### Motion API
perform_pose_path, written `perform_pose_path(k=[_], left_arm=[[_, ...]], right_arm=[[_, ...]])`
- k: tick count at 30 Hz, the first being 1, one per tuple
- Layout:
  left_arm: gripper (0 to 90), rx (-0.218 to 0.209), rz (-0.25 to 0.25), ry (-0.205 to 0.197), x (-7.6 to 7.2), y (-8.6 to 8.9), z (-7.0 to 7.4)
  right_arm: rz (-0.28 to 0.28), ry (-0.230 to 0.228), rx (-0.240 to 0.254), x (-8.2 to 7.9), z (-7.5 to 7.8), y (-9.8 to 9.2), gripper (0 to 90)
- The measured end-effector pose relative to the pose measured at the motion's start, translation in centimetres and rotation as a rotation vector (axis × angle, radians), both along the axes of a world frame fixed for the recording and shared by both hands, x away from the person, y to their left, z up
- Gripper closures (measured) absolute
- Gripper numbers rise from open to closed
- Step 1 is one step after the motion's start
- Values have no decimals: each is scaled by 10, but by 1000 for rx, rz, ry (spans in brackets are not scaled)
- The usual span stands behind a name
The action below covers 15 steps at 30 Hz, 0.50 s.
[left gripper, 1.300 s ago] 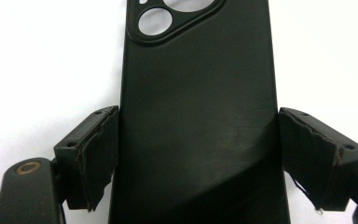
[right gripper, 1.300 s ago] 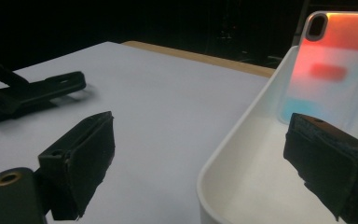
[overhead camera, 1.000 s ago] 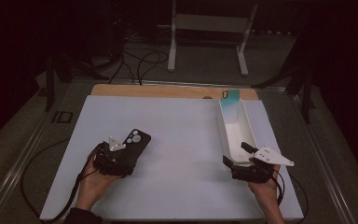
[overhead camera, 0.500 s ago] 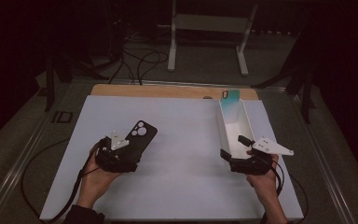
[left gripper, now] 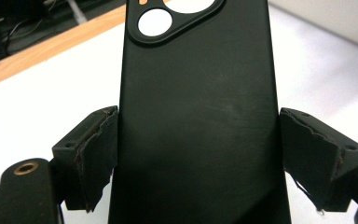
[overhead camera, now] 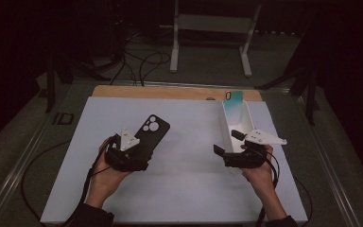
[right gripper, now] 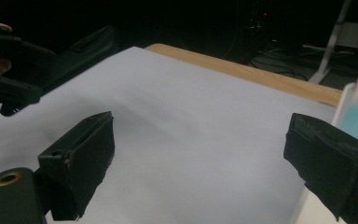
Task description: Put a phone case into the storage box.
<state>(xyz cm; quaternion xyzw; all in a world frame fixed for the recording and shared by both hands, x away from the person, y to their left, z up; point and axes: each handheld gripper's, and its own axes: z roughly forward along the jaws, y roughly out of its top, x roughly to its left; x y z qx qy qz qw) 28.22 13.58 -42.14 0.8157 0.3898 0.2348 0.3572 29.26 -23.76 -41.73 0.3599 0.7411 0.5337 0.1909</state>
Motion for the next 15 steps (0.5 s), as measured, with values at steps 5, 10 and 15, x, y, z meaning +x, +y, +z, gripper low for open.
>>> perform_pose_path(k=[5,10,15], left_arm=[[161,-8,-24,-19,2,-13,3],[162,-11,-40,-31,3,-22,2],[161,-32,-88,-41,5,-28,2]], right_arm=[[21,9,13,6,8,9,85],[26,21,16,11,11,17,86],[39,37,22,17,9,24,86]])
